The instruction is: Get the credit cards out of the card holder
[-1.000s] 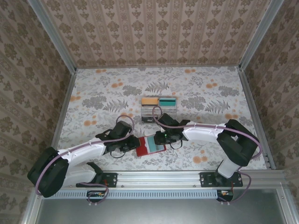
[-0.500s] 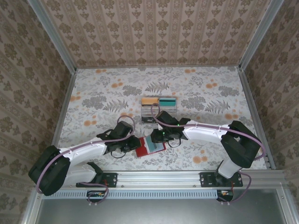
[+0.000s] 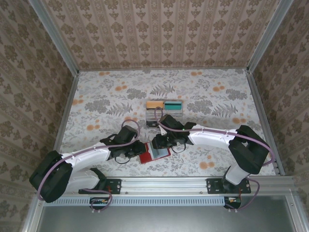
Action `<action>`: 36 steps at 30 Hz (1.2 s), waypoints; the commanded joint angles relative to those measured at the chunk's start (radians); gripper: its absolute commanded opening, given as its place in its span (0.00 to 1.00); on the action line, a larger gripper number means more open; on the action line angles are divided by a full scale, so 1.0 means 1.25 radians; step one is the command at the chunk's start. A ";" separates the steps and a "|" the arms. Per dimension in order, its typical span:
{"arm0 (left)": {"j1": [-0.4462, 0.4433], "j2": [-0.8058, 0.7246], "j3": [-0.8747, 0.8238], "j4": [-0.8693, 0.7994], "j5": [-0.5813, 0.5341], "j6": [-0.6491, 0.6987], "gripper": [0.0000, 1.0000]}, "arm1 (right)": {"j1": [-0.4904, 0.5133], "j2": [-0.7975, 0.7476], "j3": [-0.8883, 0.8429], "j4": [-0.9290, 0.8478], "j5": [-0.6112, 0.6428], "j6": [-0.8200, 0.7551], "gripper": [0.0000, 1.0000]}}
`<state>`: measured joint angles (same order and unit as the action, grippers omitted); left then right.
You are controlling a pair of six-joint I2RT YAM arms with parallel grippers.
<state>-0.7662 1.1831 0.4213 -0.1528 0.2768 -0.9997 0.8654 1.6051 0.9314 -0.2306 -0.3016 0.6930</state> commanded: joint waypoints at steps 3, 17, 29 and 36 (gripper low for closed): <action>-0.004 0.008 0.017 0.006 0.005 -0.001 0.22 | 0.010 -0.008 0.029 0.025 -0.049 0.017 0.33; -0.004 0.008 0.021 0.006 0.005 0.000 0.23 | 0.021 0.020 0.051 0.036 -0.086 0.010 0.43; -0.004 0.018 0.037 0.000 0.006 0.008 0.23 | 0.016 -0.003 0.048 -0.012 -0.011 -0.003 0.46; -0.006 0.031 0.058 -0.008 0.009 0.020 0.23 | -0.013 -0.013 0.003 -0.066 0.062 -0.014 0.50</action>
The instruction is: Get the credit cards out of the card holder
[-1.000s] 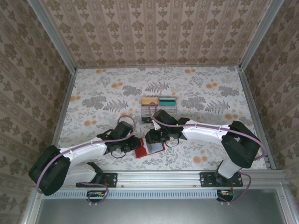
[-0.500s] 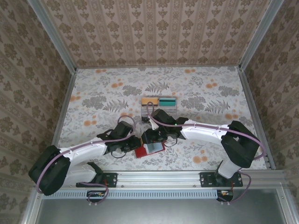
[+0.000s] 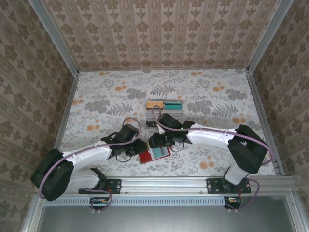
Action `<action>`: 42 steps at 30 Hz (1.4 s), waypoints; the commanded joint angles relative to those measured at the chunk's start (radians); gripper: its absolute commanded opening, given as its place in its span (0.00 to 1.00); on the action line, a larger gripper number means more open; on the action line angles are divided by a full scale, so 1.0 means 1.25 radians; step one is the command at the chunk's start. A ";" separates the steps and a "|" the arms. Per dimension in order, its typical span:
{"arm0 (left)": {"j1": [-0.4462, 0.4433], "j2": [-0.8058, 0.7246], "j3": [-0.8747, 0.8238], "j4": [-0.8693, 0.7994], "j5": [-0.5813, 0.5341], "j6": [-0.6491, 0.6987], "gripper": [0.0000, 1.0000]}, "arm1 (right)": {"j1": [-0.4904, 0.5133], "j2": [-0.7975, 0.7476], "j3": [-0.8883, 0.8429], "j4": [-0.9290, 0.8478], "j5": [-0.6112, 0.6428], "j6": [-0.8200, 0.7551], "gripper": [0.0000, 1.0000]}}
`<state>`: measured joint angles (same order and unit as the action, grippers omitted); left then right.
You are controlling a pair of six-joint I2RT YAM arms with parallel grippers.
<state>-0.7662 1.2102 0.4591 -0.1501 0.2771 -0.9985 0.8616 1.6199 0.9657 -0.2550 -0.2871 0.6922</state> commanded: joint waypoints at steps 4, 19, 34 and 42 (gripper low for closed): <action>-0.007 0.004 0.028 -0.042 -0.008 0.018 0.21 | -0.017 -0.011 -0.045 -0.045 0.058 -0.010 0.50; -0.007 -0.097 -0.023 -0.177 -0.056 -0.012 0.20 | -0.020 0.039 -0.060 -0.036 0.056 -0.007 0.49; -0.011 -0.032 -0.035 -0.115 -0.043 -0.011 0.19 | -0.018 0.048 -0.054 -0.053 0.057 -0.021 0.49; -0.020 -0.005 -0.020 -0.097 -0.039 -0.010 0.20 | -0.011 0.038 -0.047 -0.005 -0.007 -0.008 0.47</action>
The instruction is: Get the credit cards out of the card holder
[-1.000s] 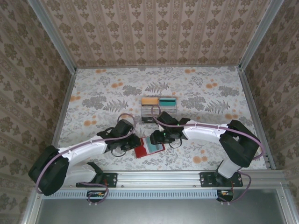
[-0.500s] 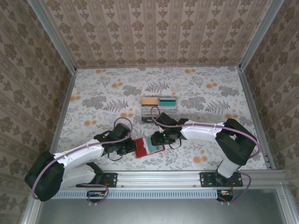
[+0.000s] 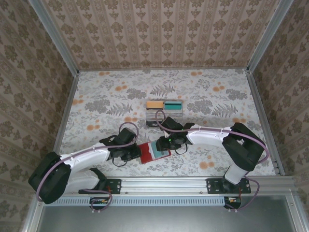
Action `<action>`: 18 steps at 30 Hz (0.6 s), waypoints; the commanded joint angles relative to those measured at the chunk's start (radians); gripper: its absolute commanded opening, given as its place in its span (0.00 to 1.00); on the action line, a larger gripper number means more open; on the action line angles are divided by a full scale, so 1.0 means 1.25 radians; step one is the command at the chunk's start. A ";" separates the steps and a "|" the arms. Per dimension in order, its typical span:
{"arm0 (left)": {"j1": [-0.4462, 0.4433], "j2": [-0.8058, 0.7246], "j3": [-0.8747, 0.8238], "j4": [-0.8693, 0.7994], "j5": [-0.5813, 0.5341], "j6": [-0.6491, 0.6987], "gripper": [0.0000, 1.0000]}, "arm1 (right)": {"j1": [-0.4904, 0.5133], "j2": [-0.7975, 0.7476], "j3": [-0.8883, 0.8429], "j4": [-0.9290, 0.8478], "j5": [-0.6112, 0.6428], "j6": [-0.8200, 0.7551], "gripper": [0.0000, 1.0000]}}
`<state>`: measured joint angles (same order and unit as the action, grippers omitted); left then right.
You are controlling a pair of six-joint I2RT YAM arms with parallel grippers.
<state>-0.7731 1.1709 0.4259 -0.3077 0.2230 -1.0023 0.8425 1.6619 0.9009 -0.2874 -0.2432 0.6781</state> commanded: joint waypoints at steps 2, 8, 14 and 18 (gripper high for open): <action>-0.015 0.030 0.008 0.032 0.005 -0.006 0.20 | 0.005 0.000 0.009 0.033 -0.064 0.008 0.47; -0.020 0.035 0.009 0.039 0.004 -0.007 0.20 | 0.009 -0.017 0.024 0.040 -0.088 0.016 0.46; -0.020 0.036 0.009 0.042 0.005 -0.006 0.20 | 0.013 -0.005 0.040 0.052 -0.113 0.023 0.47; -0.021 0.036 0.009 0.044 0.007 -0.005 0.20 | 0.020 0.006 0.044 0.078 -0.137 0.037 0.49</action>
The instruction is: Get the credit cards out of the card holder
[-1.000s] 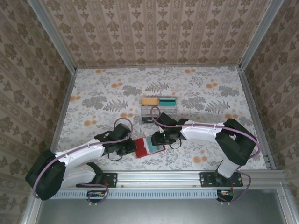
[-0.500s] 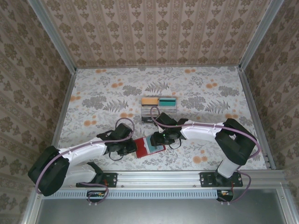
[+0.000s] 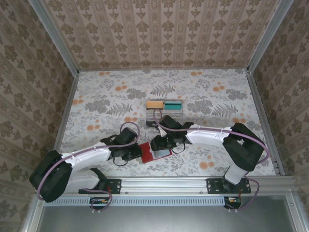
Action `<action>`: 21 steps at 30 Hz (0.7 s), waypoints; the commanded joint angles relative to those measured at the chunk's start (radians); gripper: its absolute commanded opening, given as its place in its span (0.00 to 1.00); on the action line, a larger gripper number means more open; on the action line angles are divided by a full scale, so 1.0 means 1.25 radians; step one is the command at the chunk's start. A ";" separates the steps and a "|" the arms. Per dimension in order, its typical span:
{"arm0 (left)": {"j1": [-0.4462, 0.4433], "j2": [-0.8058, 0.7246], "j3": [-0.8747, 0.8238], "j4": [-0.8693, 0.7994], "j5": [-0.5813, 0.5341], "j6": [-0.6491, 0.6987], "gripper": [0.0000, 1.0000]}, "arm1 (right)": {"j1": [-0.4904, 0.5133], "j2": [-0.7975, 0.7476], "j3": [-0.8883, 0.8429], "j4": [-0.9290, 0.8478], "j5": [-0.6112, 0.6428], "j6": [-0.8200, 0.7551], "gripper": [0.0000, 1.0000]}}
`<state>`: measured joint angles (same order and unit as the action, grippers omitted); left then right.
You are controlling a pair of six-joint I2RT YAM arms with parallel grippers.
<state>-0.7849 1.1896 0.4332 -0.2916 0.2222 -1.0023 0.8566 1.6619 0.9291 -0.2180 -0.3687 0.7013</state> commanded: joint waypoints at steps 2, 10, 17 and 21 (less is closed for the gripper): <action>-0.010 0.021 0.004 0.031 0.009 -0.007 0.20 | 0.012 0.016 0.029 0.017 -0.043 0.014 0.50; -0.011 -0.008 0.010 0.000 -0.006 -0.002 0.21 | 0.017 0.031 0.036 0.015 -0.052 0.011 0.57; 0.000 -0.056 0.011 -0.040 -0.021 0.004 0.22 | 0.017 0.027 0.031 0.011 -0.041 0.006 0.58; 0.009 -0.075 0.010 -0.051 -0.019 0.008 0.23 | 0.017 0.026 0.032 0.009 -0.042 0.001 0.60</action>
<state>-0.7837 1.1179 0.4335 -0.3153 0.2111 -1.0019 0.8715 1.6882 0.9493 -0.2050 -0.4061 0.7109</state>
